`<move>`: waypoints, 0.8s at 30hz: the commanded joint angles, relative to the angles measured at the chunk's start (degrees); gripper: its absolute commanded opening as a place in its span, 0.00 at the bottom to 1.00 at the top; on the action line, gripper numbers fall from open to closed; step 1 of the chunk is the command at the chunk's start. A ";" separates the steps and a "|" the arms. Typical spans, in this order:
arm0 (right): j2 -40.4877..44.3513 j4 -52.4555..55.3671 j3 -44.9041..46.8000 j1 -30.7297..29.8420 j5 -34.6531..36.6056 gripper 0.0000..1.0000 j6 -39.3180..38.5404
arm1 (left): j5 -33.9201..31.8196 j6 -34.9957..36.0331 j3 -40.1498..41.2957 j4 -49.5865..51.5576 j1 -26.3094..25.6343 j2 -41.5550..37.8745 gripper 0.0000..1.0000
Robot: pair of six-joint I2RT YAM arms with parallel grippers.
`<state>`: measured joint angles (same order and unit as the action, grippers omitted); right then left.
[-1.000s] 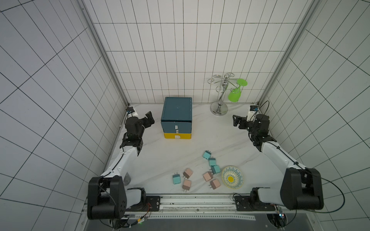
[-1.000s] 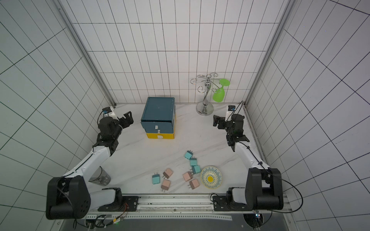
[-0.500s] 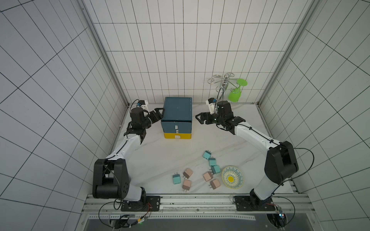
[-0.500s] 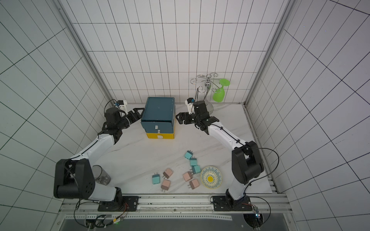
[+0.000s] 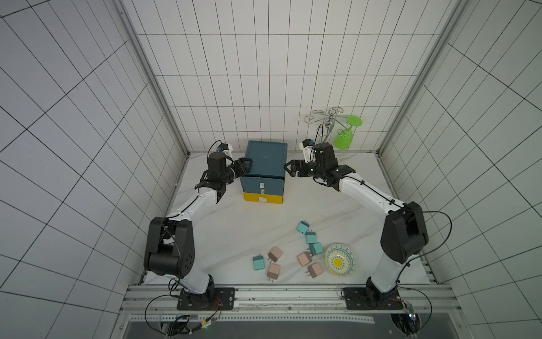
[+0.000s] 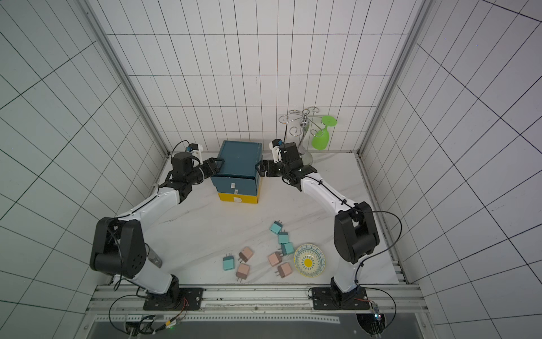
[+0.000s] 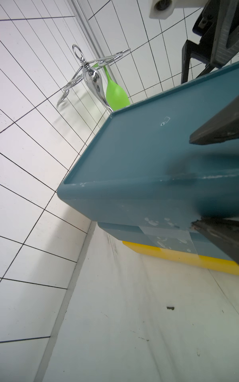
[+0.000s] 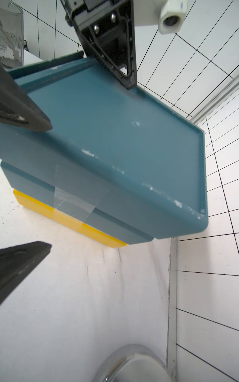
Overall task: Place the plugs into the drawer by color
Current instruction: Adjust the storage box at the center of the board.
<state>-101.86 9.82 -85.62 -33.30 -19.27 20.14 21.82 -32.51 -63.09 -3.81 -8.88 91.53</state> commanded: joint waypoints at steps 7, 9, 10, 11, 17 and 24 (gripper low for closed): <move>-5.13 4.57 -4.41 1.01 -3.84 0.79 0.68 | 0.42 -2.12 -0.69 -1.14 -7.40 2.87 0.56; -3.99 4.59 -3.06 2.27 -3.84 0.74 1.38 | 1.15 -3.71 -1.90 -1.70 -7.64 4.29 0.56; -3.19 4.58 -2.27 2.88 -3.83 0.72 1.47 | 1.48 -4.48 -2.39 -1.80 -7.62 4.69 0.56; -2.12 4.32 -0.86 3.37 -3.30 0.71 1.71 | 1.68 -5.18 -2.67 -1.96 -7.55 4.82 0.56; -0.32 3.15 2.92 5.43 -4.46 0.64 2.71 | -3.49 -8.53 0.51 -0.92 -7.46 -3.98 0.71; 1.06 1.41 5.93 5.40 -4.05 0.64 4.79 | -4.74 -20.99 22.04 -10.57 -10.17 -24.01 0.67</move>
<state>-101.54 7.40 -82.56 -28.18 -24.23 24.25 16.53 -46.00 -48.73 -7.94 -17.06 70.85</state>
